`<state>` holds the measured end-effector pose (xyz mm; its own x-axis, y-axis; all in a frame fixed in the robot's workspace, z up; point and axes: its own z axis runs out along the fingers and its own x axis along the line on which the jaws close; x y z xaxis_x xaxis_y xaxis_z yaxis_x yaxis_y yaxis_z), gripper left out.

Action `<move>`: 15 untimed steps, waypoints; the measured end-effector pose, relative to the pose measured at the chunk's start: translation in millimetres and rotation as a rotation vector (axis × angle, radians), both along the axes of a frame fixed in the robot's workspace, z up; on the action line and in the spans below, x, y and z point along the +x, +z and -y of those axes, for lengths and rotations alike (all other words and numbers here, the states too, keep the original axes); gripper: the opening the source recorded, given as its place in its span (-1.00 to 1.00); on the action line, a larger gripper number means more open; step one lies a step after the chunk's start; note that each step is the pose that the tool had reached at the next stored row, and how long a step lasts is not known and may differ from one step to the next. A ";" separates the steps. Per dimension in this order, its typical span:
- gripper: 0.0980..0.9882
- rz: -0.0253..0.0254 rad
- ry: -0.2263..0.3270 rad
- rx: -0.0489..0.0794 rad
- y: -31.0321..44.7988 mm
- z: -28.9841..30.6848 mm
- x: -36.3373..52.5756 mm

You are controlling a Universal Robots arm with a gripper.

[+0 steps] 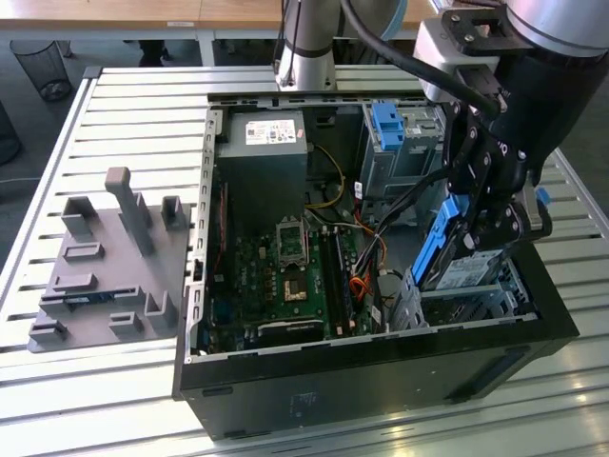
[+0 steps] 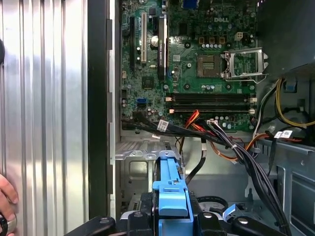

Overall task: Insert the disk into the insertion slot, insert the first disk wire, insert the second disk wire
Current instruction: 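Insert the disk into the insertion slot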

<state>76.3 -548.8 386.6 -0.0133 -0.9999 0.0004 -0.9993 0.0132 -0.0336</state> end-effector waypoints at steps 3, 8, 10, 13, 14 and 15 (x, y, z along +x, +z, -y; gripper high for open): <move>-0.39 0.0000 0.000 0.000 -3.0 0.0 0.0; -0.39 0.0001 0.000 0.000 -9.2 0.0 -0.2; -0.39 0.0000 0.000 0.000 -12.5 0.0 -0.5; -0.39 0.0000 0.000 0.001 -17.2 0.0 -0.6; -0.39 0.0000 0.000 0.001 -18.8 0.0 -0.7; -0.39 0.0000 0.000 0.001 -20.3 0.0 -0.7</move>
